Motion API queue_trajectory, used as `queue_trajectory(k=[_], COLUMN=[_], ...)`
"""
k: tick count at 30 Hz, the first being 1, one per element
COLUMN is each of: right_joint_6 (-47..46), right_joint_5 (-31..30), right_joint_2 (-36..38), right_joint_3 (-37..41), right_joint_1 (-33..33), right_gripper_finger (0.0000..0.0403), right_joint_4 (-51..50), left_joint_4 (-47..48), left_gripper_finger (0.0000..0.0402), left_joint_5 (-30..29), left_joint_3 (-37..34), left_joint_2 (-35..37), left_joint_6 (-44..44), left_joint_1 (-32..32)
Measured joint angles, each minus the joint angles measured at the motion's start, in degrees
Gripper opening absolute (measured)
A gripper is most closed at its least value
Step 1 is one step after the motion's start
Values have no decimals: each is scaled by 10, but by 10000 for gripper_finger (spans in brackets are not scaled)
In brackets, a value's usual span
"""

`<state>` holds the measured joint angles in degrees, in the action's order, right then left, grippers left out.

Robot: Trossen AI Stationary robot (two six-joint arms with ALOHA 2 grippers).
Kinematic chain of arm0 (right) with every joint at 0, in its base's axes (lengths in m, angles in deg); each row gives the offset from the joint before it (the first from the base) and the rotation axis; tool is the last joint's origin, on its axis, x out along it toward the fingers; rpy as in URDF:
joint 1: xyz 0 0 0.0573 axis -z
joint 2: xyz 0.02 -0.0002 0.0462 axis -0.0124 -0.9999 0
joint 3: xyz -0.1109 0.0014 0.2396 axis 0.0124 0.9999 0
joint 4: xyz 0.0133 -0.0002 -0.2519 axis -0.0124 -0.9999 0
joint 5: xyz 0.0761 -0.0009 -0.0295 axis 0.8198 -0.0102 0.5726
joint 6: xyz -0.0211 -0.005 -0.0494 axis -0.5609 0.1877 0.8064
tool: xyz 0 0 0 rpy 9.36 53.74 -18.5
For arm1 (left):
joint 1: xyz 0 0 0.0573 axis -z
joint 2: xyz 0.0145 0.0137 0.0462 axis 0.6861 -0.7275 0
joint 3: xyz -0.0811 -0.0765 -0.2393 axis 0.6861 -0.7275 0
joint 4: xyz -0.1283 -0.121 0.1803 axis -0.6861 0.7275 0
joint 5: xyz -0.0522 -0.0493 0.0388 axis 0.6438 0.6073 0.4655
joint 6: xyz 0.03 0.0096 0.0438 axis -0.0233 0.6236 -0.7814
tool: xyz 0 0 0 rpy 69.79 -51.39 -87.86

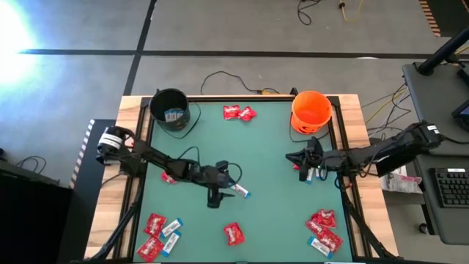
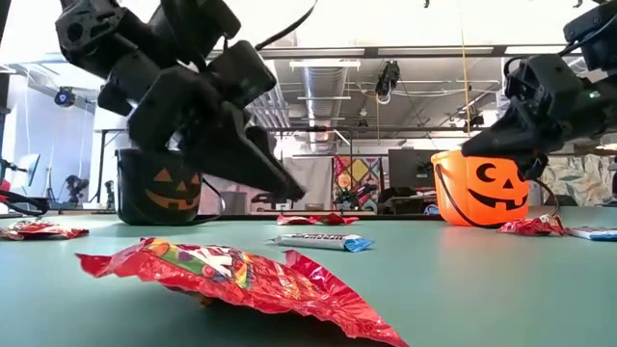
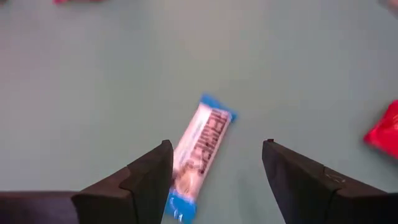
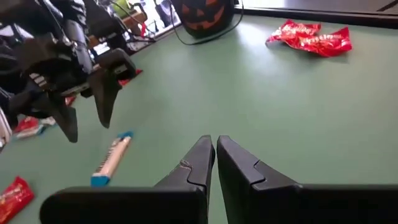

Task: Sort candy by brand, put in halloween buckets
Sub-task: Put the white chocolate into the black bucket

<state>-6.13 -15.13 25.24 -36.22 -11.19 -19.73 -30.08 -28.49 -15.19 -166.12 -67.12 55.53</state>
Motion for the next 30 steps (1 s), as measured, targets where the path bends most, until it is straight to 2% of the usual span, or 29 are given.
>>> queue_trajectory(k=[5, 8, 12, 18, 20, 23, 25, 27, 30], right_joint_6=[38, 28, 29, 4, -21, -33, -17, 30, 95], right_joint_5=[-20, -30, -30, -25, -25, -25, -36, -73, -116], right_joint_2=[-8, -8, -8, -6, -6, -3, -5, -8, -19], right_joint_3=[-1, -1, -1, -5, -14, -30, -44, -62, -93], right_joint_1=[1, 1, 1, 1, 1, 1, 1, 1, 1], right_gripper_finger=[18, 18, 18, 18, 18, 18, 18, 18, 18], right_joint_4=[-1, -4, -4, 1, 0, 1, 1, 1, 1], left_joint_4=[-23, -72, -90, -71, -74, -76, -76, -75, -47], left_gripper_finger=[231, 231, 231, 225, 207, 157, 114, 76, 74], left_joint_5=[-21, -2, 14, 109, 113, 119, 120, 123, 127], left_joint_3=[-4, 11, 40, 51, 42, 36, 35, 34, 34], left_joint_2=[-47, -82, -136, -162, -159, -158, -158, -158, -146], left_joint_6=[-23, -23, -22, 3, 2, -7, -14, -17, -17], left_joint_1=[-10, -27, -44, -71, -75, -83, -87, -88, -90])
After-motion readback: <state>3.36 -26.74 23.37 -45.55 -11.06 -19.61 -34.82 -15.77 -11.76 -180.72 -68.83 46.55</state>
